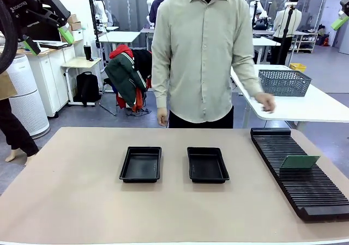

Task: Inspect and transfer BCBs to ESD trays.
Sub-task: Pick up the Blank PCB from the PCB Rack and place it in the left ESD tray.

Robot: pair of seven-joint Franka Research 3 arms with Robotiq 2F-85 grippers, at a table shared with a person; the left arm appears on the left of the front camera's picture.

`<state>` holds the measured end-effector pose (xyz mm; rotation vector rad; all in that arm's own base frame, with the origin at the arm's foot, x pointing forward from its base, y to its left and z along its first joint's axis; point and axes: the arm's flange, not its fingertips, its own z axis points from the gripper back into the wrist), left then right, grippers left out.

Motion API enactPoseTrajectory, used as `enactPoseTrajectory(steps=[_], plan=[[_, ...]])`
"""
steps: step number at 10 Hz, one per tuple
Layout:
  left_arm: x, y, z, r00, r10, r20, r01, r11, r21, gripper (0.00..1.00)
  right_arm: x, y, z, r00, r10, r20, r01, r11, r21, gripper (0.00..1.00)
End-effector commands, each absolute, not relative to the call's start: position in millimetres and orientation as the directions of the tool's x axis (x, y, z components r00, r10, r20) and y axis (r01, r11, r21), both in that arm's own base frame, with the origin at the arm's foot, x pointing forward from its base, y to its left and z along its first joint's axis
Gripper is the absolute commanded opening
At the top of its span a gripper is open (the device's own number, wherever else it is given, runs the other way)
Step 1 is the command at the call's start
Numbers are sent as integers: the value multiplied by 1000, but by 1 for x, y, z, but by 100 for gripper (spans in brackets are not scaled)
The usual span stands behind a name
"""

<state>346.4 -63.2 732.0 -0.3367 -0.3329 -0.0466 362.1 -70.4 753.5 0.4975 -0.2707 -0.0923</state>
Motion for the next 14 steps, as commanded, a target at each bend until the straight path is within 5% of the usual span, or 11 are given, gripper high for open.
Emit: enactPoseTrajectory(steps=[1,7,11,14], plan=[[346,-64,731,944,12,330,102,940,-325,100,362,-71,754,960,-151,234,20,876,483,100],[346,-64,731,944,12,330,102,940,-325,100,362,-70,753,960,-153,234,22,875,483,100],[346,-64,731,944,12,330,102,940,-325,100,373,-61,715,931,152,333,-249,930,271,100],[346,-64,731,944,12,330,102,940,-325,100,383,-61,666,795,479,372,-543,836,83,100]])
